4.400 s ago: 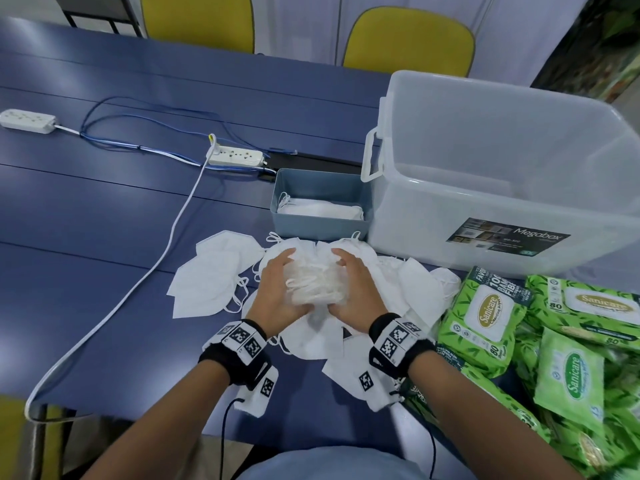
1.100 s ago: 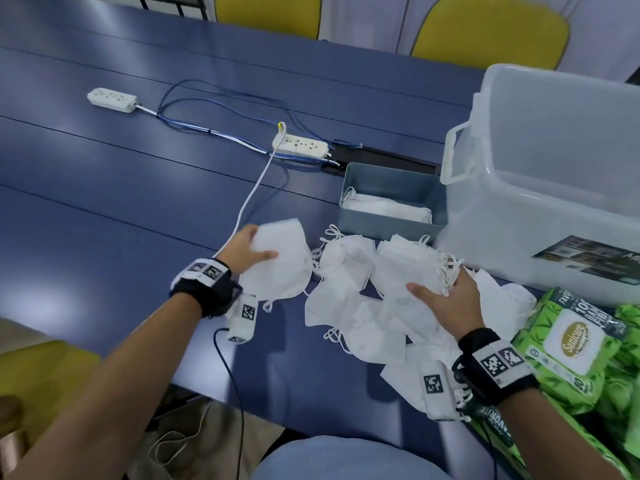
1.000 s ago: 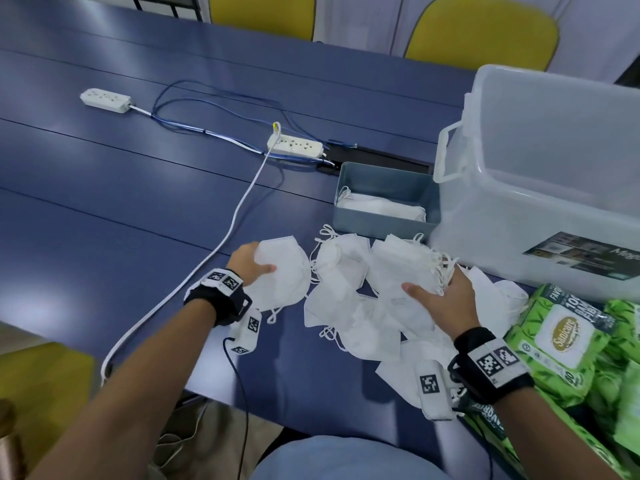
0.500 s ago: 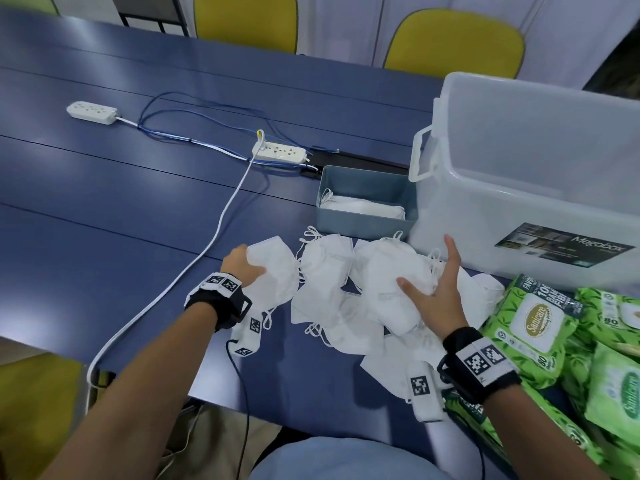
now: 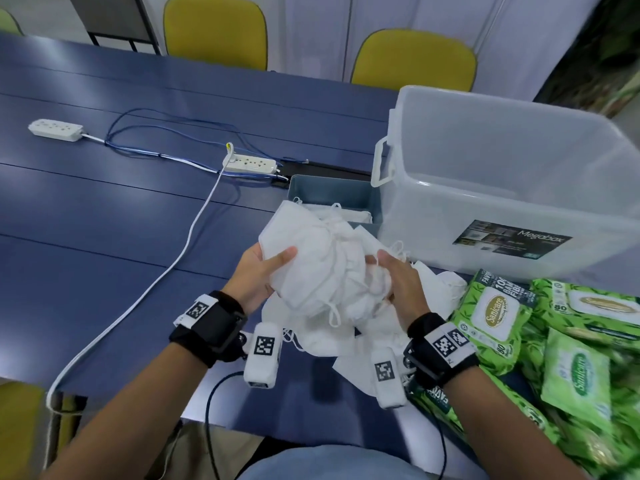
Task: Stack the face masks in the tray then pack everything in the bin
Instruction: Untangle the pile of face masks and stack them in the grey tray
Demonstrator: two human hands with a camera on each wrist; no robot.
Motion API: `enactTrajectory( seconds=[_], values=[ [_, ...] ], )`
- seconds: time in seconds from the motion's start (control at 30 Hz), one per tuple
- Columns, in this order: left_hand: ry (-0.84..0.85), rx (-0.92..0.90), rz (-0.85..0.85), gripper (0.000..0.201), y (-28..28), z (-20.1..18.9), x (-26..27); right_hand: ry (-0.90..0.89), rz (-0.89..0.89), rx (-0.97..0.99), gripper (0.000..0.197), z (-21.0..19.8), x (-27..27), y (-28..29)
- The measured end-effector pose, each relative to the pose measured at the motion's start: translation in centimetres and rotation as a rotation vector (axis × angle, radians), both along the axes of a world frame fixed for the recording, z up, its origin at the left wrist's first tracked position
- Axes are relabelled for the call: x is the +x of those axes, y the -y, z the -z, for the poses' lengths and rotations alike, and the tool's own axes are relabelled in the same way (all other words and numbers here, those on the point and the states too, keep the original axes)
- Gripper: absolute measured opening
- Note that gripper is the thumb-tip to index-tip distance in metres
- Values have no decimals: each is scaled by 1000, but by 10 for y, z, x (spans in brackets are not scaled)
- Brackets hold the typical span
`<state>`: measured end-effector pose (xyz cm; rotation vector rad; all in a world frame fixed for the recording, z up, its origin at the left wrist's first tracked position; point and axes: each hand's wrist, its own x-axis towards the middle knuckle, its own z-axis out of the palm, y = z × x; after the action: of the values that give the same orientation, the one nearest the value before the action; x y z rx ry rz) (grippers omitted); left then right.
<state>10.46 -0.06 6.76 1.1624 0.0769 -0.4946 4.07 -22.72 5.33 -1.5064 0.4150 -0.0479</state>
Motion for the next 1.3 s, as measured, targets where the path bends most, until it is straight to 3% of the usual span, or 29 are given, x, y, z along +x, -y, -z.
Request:
enactTrajectory(
  seconds=[0.07, 0.17, 0.23, 0.33, 0.43, 0.5, 0.6, 0.7, 0.83, 0.93, 1.0, 1.13, 1.23, 1.3],
  values=[
    [-33, -33, 2, 47, 13, 1, -2, 19, 22, 89, 41, -6, -1, 2],
    [-77, -61, -14, 42, 25, 2, -3, 69, 55, -25, 6, -13, -4, 6],
    [-77, 4, -78, 33, 27, 4, 0, 87, 114, -104, 8, -12, -5, 12],
    [36, 262, -267, 40, 19, 15, 12, 102, 200, -103, 10, -9, -9, 24],
    [317, 538, -367, 50, 11, 17, 18, 98, 267, -12, 6, -9, -13, 35],
    [483, 705, -298, 39, 11, 16, 19, 106, 288, 40, 6, -11, -14, 39],
    [557, 834, 24, 23, 20, 9, 20, 145, 308, -18, 17, -16, -15, 39],
    [477, 772, 286, 35, 37, -3, 14, 199, 318, -127, 22, -19, -14, 36],
    [145, 531, 247, 16, 57, -9, 9, 306, 277, -267, 22, -20, -15, 37],
    [-67, 485, 340, 52, 63, -8, 8, 399, 269, -376, 37, -23, -17, 35],
    [-82, 456, 412, 69, 68, -5, 6, 427, 252, -412, 44, -27, -18, 32],
    [-131, 431, 541, 60, 72, -2, 5, 471, 254, -429, 22, -29, -21, 29],
    [-182, 506, 639, 77, 73, -4, 7, 510, 274, -425, 36, -29, -20, 28],
    [-182, 512, 627, 73, 75, -4, 7, 528, 276, -414, 43, -28, -18, 28]
  ],
)
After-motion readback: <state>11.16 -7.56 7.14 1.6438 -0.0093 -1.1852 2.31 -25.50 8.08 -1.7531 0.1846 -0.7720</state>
